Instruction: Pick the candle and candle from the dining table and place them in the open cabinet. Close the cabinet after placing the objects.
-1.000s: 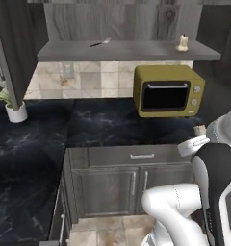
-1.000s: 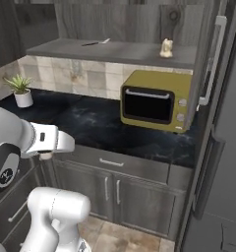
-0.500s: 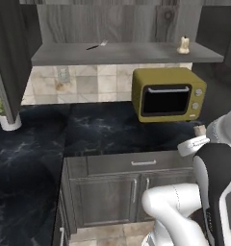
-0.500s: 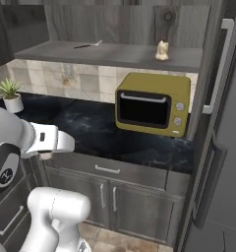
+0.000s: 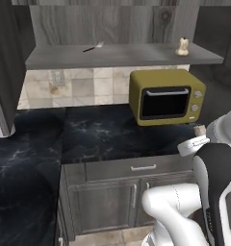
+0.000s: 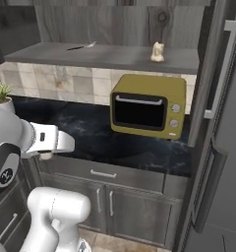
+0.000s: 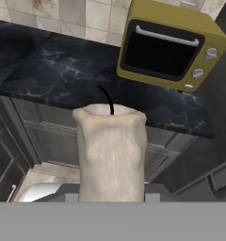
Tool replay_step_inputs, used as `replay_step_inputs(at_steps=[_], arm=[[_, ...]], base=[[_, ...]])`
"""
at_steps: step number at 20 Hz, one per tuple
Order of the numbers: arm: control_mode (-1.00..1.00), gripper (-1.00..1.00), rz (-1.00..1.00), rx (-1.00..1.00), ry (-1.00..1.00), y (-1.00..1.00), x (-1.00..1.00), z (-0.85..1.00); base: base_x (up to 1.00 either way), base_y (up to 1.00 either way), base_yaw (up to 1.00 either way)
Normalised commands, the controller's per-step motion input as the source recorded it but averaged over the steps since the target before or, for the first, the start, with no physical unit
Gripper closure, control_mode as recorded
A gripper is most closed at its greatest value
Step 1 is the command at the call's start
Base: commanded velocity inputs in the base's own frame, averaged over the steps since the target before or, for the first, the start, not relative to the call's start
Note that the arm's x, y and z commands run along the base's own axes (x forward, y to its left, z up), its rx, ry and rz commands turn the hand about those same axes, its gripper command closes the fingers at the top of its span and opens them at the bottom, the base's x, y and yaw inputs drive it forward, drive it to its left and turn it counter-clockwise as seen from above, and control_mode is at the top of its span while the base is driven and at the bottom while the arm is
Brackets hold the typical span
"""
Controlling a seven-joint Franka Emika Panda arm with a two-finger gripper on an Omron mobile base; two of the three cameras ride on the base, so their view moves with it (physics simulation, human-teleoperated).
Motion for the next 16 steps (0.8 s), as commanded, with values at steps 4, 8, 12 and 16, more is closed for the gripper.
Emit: replay_step_inputs(at_steps=[4,8,12,16], arm=[[1.00,1.00,0.00,0.00,0.00,0.00,0.00,0.00],[1.00,1.00,0.00,0.00,0.00,0.00,0.00,0.00],[1.00,1.00,0.00,0.00,0.00,0.00,0.00,0.00],[1.00,1.00,0.00,0.00,0.00,0.00,0.00,0.00]], base=[[0.27,0.23,-0.09],[0.26,0.24,-0.09],[0.28,0.30,-0.09],[0.33,0.35,-0.08]])
